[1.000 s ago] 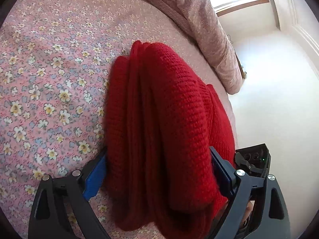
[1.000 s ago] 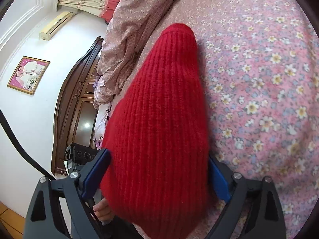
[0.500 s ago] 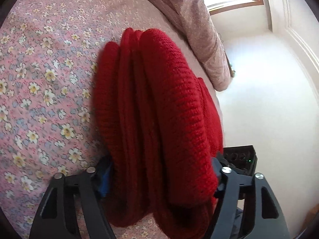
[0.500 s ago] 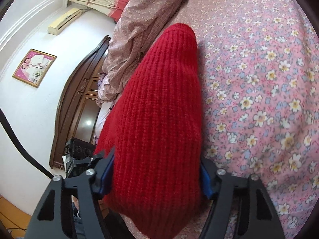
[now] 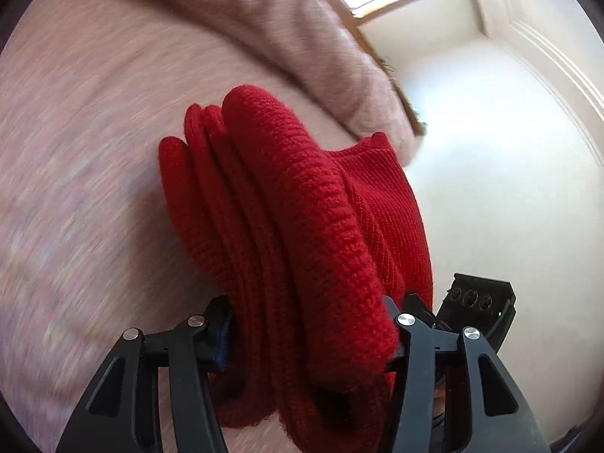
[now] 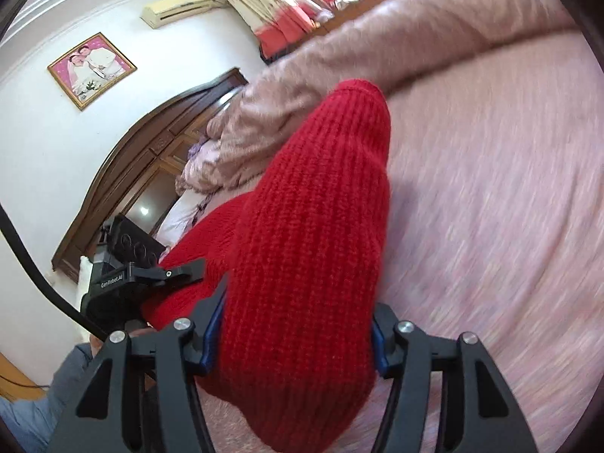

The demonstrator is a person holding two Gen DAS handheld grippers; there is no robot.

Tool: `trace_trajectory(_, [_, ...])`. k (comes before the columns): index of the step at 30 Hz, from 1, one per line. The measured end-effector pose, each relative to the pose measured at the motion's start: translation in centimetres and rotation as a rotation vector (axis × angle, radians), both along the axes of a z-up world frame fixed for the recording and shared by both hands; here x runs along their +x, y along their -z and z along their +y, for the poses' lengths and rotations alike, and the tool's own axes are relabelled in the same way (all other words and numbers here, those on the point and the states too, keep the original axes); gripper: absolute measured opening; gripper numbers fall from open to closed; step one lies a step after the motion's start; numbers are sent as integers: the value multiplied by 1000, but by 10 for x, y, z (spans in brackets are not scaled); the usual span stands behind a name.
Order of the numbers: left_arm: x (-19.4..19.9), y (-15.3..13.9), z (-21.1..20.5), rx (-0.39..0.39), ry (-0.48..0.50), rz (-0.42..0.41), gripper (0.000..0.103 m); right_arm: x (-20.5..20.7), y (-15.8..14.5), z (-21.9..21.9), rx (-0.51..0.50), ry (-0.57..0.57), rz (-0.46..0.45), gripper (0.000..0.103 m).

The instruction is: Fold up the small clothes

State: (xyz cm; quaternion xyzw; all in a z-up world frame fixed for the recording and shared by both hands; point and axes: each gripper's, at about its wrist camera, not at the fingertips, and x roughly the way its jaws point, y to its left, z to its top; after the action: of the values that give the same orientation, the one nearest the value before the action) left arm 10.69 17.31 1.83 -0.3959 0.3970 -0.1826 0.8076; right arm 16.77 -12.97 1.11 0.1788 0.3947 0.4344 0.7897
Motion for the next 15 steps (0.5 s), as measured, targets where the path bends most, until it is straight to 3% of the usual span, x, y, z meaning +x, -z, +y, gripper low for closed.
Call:
trace_trajectory(4, [46, -27, -29, 82, 33, -122, 47, 46, -19, -38, 51, 33, -66, 62])
trace_trajectory(6, [67, -25, -41, 118, 41, -165, 47, 72, -18, -54, 88, 55, -68, 62])
trace_trajectory(8, [89, -8, -48, 144, 46, -154, 47, 93, -9, -64, 96, 78, -63, 63])
trace_trajectory(10, [100, 16, -50, 159, 41, -112, 47, 114, 12, -71, 97, 115, 22, 63])
trace_trajectory(12, [102, 43, -52, 198, 43, -41, 48, 122, 32, -69, 23, 120, 73, 63])
trace_trajectory(15, [96, 53, -47, 184, 44, -61, 50, 125, 47, -68, -27, 137, 125, 66])
